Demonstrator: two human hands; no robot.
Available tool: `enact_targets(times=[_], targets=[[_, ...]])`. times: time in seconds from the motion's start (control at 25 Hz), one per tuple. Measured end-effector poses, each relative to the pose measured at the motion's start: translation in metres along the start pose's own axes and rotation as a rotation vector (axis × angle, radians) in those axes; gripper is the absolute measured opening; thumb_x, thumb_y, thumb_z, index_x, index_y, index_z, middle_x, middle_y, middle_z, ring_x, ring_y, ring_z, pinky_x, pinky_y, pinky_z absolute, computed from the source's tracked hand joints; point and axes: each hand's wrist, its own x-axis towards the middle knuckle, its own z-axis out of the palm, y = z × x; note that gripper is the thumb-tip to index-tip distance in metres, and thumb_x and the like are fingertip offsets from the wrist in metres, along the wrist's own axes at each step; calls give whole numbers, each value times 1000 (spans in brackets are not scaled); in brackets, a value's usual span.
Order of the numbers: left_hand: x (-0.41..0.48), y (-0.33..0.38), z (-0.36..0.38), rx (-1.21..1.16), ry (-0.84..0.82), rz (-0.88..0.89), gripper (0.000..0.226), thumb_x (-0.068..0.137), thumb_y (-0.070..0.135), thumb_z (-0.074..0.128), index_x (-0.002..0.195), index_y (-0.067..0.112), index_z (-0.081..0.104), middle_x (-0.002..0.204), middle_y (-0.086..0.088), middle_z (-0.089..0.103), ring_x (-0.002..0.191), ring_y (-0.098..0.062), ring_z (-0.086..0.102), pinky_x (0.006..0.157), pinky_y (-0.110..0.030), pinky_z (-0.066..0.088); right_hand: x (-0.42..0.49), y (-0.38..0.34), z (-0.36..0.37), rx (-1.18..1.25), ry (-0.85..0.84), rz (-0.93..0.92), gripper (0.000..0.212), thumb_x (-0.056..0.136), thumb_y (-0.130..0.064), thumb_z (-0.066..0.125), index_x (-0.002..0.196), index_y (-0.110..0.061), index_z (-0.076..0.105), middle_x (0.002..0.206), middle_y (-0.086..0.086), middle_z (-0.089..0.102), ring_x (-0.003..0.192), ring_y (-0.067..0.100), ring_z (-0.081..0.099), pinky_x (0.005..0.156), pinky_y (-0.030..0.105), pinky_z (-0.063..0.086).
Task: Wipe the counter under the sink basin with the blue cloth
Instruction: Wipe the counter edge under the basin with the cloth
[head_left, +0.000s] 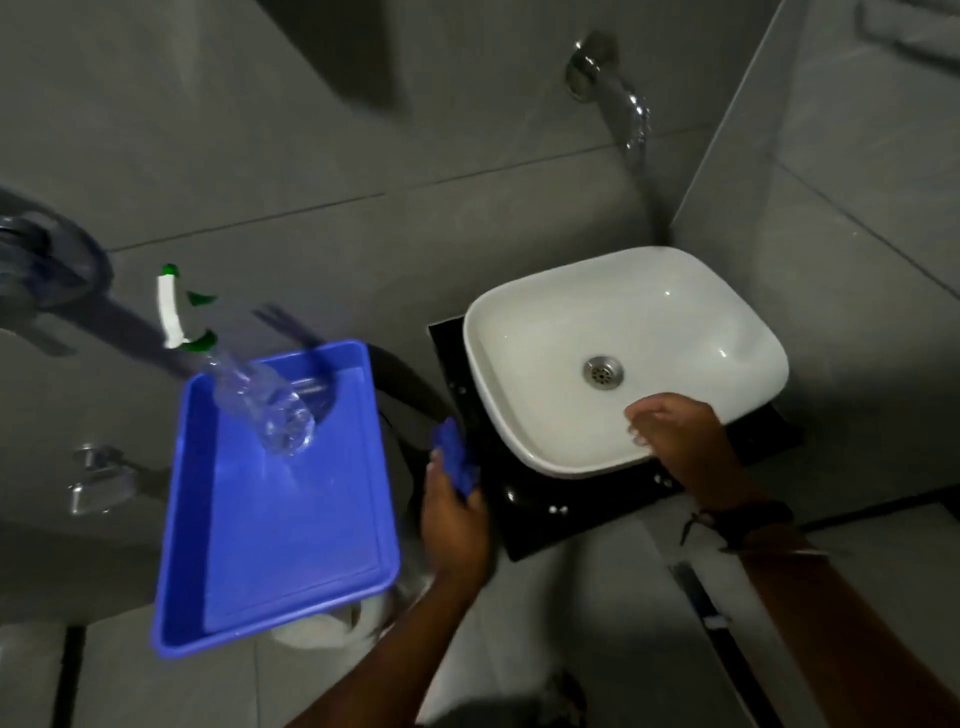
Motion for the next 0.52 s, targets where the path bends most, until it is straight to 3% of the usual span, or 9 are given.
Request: enact_targets(times=[0.08, 0.12, 0.2, 0.28, 0.36, 0.44, 0.52], targets=[[-32, 0, 67, 168, -222, 137, 79, 84, 12, 72, 148, -5, 29, 155, -23, 30, 143, -40, 32, 121, -42, 18, 10, 33, -35, -71, 34, -35, 14, 83, -5, 63, 72, 2, 69, 73, 18, 70, 67, 27, 65, 72, 35, 54], [-46, -6, 91, 309, -356, 213, 93, 85, 33, 72, 151, -4, 19, 160, -21, 15, 148, -40, 18, 123, -41, 9, 12, 47, -44, -87, 37, -31, 16, 83, -7, 62, 69, 0, 67, 72, 16, 70, 67, 29, 66, 71, 34, 54], [-66, -23, 118, 659, -539, 353, 110, 83, 75, 48, 154, 1, 8, 161, -20, -3, 150, -40, -3, 123, -46, -3, 11, 66, -48, -43, 18, 17, 17, 83, -13, 62, 68, -6, 66, 72, 16, 70, 65, 28, 67, 62, 26, 54], [-70, -28, 125, 783, -534, 450, 108, 81, 84, 33, 151, 2, 28, 160, -24, 18, 149, -42, 8, 122, -50, 2, 14, 78, -42, -12, -24, 31, 15, 83, -15, 62, 72, -7, 66, 73, 17, 71, 69, 30, 68, 62, 27, 54], [-66, -22, 124, 804, -474, 523, 93, 81, 82, 39, 131, 5, 58, 147, -27, 45, 143, -44, 30, 120, -53, 20, 21, 82, -31, 7, -67, 15, 17, 85, -17, 62, 73, -6, 65, 74, 18, 69, 73, 35, 66, 64, 33, 53], [-64, -14, 122, 847, -458, 558, 83, 77, 81, 47, 113, 9, 68, 131, -26, 60, 133, -46, 46, 110, -56, 36, 29, 72, -16, -22, -56, -56, 24, 86, -23, 62, 71, -4, 63, 71, 16, 68, 71, 32, 64, 63, 33, 52], [-71, -9, 122, 874, -478, 510, 83, 77, 80, 47, 112, 8, 68, 121, -22, 65, 126, -46, 53, 107, -56, 40, 40, 57, -1, -61, -8, -127, 27, 85, -28, 62, 69, -5, 62, 65, 13, 67, 65, 27, 60, 61, 28, 47]])
